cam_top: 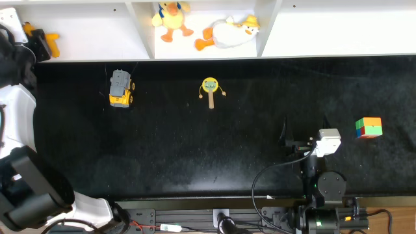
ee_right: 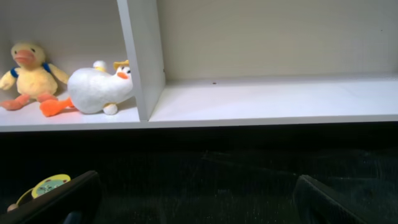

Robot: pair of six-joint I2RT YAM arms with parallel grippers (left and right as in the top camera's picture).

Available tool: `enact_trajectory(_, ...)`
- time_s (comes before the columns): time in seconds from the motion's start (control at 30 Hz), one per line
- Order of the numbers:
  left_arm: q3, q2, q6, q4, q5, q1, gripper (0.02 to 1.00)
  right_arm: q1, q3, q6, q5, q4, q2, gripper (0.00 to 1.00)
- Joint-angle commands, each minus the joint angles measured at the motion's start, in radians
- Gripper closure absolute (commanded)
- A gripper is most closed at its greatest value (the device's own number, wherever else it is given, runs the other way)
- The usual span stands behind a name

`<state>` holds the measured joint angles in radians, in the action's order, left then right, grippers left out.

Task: Store Toys

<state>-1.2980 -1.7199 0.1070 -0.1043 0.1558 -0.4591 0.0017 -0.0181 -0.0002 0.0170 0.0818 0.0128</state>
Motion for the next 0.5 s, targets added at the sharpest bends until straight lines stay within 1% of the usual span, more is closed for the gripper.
enact_trajectory(0.03, -0.011, -0.031, -0.008, -0.005, 0.0, 0.006, 0.226, 0.006, 0.013, 0.0, -0.008, -0.005, -0.009, 0.005)
enact_trajectory(0.13, -0.011, -0.031, -0.008, -0.003, 0.0, 0.006, 0.02, 0.006, 0.013, 0.0, -0.008, -0.005, -0.009, 0.007)
enact_trajectory(0.5, -0.011, -0.021, -0.008, 0.007, 0.0, 0.006, 0.02, 0.006, 0.013, 0.0, -0.008, -0.005, -0.009, 0.005)
